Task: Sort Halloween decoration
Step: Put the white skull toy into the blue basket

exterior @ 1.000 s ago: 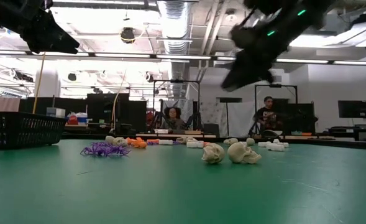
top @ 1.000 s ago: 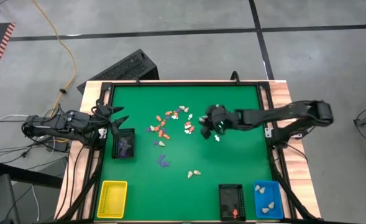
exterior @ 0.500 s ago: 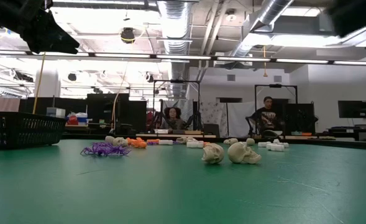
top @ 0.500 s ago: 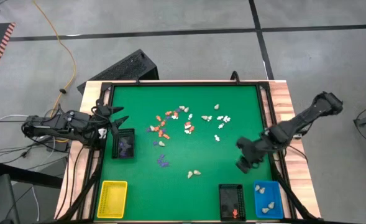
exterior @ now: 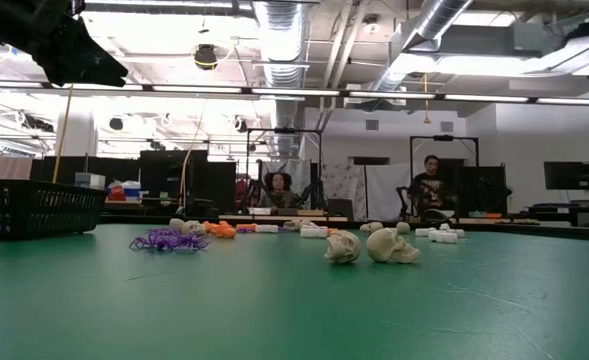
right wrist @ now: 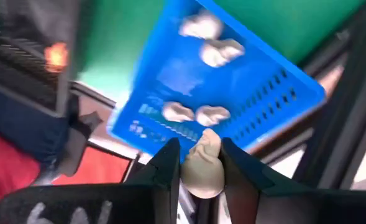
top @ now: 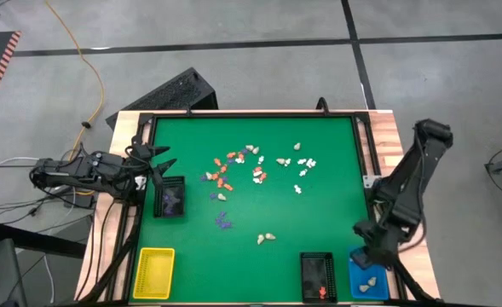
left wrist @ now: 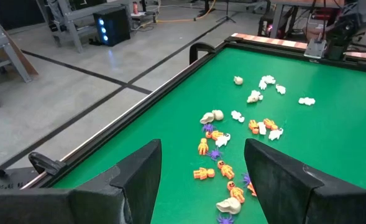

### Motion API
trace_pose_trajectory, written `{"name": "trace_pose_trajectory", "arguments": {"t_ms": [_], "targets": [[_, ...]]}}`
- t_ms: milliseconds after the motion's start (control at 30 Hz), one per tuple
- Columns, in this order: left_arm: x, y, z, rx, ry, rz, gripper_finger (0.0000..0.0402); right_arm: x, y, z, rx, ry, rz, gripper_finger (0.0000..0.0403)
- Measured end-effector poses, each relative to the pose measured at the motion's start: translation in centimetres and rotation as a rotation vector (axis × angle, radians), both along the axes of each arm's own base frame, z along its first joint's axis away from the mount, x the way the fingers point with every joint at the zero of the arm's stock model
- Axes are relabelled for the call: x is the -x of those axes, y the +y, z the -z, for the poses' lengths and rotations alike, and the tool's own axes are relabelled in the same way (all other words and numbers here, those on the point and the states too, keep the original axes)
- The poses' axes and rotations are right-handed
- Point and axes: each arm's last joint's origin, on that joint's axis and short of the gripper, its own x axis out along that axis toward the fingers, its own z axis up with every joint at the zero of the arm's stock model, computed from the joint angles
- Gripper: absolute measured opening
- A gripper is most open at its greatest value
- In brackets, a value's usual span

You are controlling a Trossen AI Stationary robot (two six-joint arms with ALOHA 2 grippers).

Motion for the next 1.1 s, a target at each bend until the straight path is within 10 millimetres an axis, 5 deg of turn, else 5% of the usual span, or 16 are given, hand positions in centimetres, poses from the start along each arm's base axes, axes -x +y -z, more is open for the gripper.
{"name": "trace_pose_trajectory", "arguments": {"t_ms": [300, 633, 900, 1100], "targets": [[0.0, 0.0, 0.0, 0.000, -0.001, 0.000, 0.0221, 0.0, 1.3, 0.9, 0.007, 0.011, -0.014, 0.0154], [0.0, 0.0, 0.0, 0.000, -0.003, 0.000, 0.0221, -1.3, 0.6, 0.9, 0.064, -0.120, -0.047, 0.0208], [0.0, 0.0, 0.0, 0.000, -0.003, 0.000, 0.0221, -5.2, -2.9, -0.2, 0.191, -0.458, -0.128, 0.0198], [0.0, 0.0, 0.0, -0.002, -0.003, -0.007, 0.0221, -8.0, -8.2, -1.5, 0.610, -0.706, -0.138, 0.0196]]}}
